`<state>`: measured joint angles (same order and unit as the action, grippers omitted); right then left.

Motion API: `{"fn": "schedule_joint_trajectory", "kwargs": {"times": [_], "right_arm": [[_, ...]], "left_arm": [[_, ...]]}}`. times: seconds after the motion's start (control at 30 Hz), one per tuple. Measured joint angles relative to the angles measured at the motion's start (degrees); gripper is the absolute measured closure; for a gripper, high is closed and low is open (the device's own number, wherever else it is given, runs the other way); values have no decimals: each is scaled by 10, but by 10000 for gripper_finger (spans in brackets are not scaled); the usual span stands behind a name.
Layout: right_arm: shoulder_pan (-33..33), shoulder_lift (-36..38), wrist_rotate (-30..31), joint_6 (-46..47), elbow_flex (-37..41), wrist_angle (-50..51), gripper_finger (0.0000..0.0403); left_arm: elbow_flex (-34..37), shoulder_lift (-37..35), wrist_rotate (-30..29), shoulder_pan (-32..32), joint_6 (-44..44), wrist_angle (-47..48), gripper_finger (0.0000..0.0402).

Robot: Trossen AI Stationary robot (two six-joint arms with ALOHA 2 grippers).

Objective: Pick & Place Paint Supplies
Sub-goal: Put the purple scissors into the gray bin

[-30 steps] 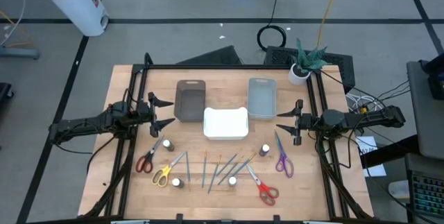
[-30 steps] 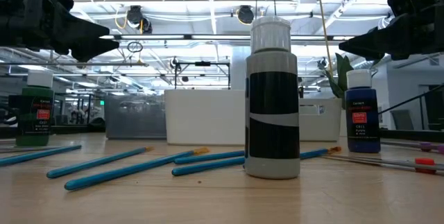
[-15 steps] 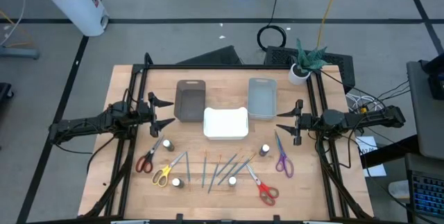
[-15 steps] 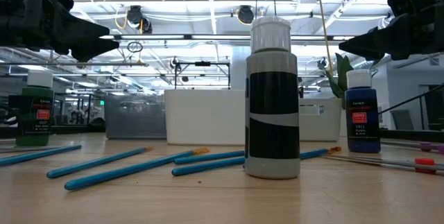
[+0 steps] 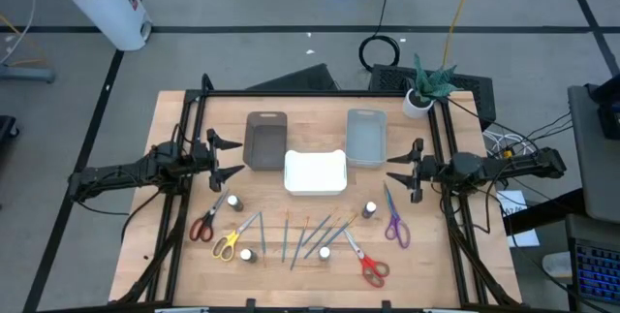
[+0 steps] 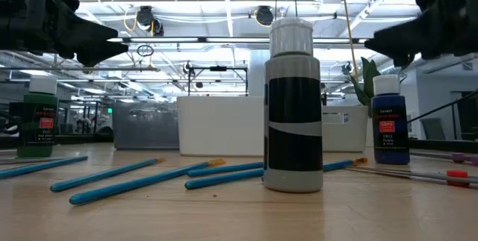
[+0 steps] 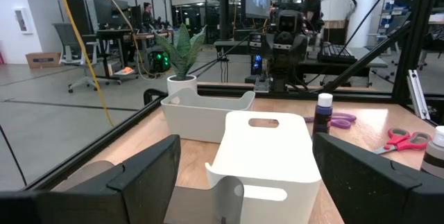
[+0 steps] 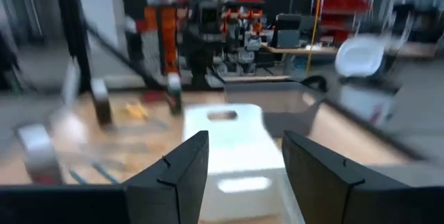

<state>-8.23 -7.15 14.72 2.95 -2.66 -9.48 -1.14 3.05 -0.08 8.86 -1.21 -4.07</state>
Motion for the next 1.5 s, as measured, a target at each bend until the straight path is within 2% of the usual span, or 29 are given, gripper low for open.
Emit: {"fn": "schedule_joint_trajectory", "kwargs": {"times": [0.07, 0.13, 0.3, 0.37, 0.4, 0.43, 0.53, 0.57, 0.63, 0.73, 0.83, 0.93, 1.0, 1.07, 1.13, 1.2, 1.33, 1.4, 1.5], "right_arm": [[0, 0, 1, 105, 0, -7, 227], [0, -2, 20, 163, 0, -23, 227], [0, -4, 87, 167, 0, -48, 228], [0, -5, 102, 153, 0, -101, 227], [0, -5, 87, 156, 0, -143, 227], [0, -5, 48, 163, -1, -192, 227], [-5, -24, -110, 168, -13, -330, 225], [-11, -35, -144, 171, -19, -369, 221], [-32, -68, -165, 168, -38, -397, 211], [-74, -137, -128, 120, -96, -376, 188], [-108, -214, -87, 90, -184, -252, 162], [-137, -281, -57, 129, -314, 0, 144], [-154, -331, -18, 208, -399, 187, 141], [-167, -381, 8, 327, -465, 363, 142], [-180, -428, 1, 462, -507, 517, 147], [-192, -466, -32, 583, -526, 626, 153], [-224, -526, -112, 769, -507, 742, 163], [-249, -548, -120, 834, -485, 744, 166], [-288, -576, -120, 911, -450, 694, 171]], "left_arm": [[0, 0, 0, 0, 0, 0, 68], [0, 0, 0, 0, 0, 0, 68], [0, 0, 0, 0, 0, 0, 68], [0, 0, 0, 0, 0, 0, 68], [0, 0, 0, 0, 0, 0, 68], [0, 0, 0, 0, 0, 0, 69], [0, 0, 0, 0, 0, 0, 68], [0, 0, 0, 0, 0, 0, 69], [0, 0, 0, 0, 0, 0, 68], [0, 0, 0, 0, 0, 0, 68], [0, 0, 0, 0, 0, 0, 68], [0, 0, 0, 0, 0, 0, 69], [0, 0, 0, 0, 0, 0, 68], [0, 0, 0, 0, 0, 0, 68], [0, 0, 0, 0, 0, 0, 69], [0, 0, 0, 0, 0, 0, 68], [0, 0, 0, 0, 0, 0, 68], [0, 0, 0, 0, 0, 0, 69], [0, 0, 0, 0, 0, 0, 69]]}}
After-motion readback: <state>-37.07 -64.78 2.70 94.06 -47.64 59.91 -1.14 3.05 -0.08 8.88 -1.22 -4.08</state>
